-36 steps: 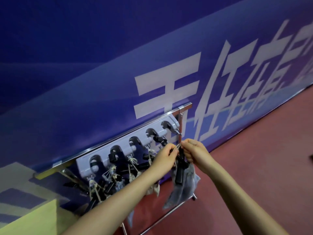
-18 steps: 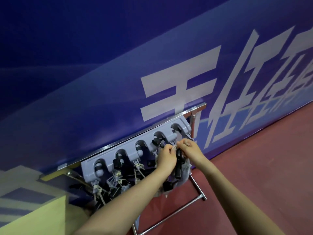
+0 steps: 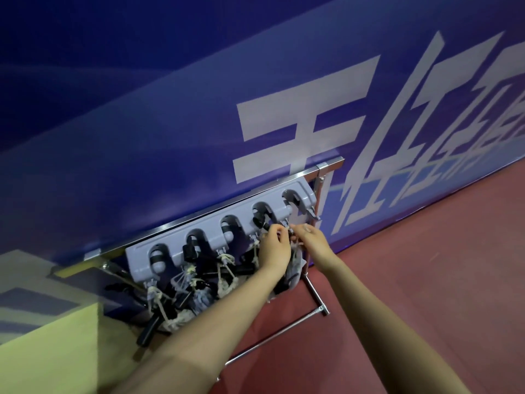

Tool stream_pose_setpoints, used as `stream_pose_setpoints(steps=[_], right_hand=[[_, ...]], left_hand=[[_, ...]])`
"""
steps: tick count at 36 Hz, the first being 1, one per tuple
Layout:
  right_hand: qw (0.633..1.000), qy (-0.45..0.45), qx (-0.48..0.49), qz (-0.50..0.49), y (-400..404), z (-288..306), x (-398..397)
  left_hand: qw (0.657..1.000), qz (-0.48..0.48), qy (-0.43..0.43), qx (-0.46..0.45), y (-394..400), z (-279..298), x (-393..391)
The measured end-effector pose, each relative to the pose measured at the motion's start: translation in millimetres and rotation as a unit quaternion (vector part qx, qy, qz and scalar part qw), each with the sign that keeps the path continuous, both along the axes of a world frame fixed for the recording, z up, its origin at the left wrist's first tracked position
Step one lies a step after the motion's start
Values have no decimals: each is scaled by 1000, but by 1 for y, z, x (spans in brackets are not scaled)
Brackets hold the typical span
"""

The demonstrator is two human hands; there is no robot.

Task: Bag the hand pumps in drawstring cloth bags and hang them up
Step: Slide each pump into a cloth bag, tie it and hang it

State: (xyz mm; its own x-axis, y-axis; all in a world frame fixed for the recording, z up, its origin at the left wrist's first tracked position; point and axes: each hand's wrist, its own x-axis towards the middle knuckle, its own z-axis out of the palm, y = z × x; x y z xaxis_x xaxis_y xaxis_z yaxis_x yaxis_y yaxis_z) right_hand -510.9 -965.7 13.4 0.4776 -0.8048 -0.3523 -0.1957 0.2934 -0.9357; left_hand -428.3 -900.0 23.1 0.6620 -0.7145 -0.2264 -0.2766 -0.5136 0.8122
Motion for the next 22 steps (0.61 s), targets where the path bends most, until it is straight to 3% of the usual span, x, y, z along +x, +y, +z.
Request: stream_pose_setpoints(steps=[5, 10, 15, 17, 22], right_hand=[[1000, 9, -7, -21, 13, 8, 0], [988, 77, -96, -95, 27, 10, 0], [963, 6, -161, -215, 68, 38, 9], [965, -26, -165, -202, 95, 47, 20], [983, -78, -134, -101, 172, 59, 60]], left_hand=[[998, -46, 35, -7, 13, 6, 1], [994, -85, 60, -42, 37, 21, -3], [983, -54, 141, -101, 83, 35, 7], [975, -23, 182, -128, 112, 39, 21], [971, 45, 191, -137, 195, 37, 69]])
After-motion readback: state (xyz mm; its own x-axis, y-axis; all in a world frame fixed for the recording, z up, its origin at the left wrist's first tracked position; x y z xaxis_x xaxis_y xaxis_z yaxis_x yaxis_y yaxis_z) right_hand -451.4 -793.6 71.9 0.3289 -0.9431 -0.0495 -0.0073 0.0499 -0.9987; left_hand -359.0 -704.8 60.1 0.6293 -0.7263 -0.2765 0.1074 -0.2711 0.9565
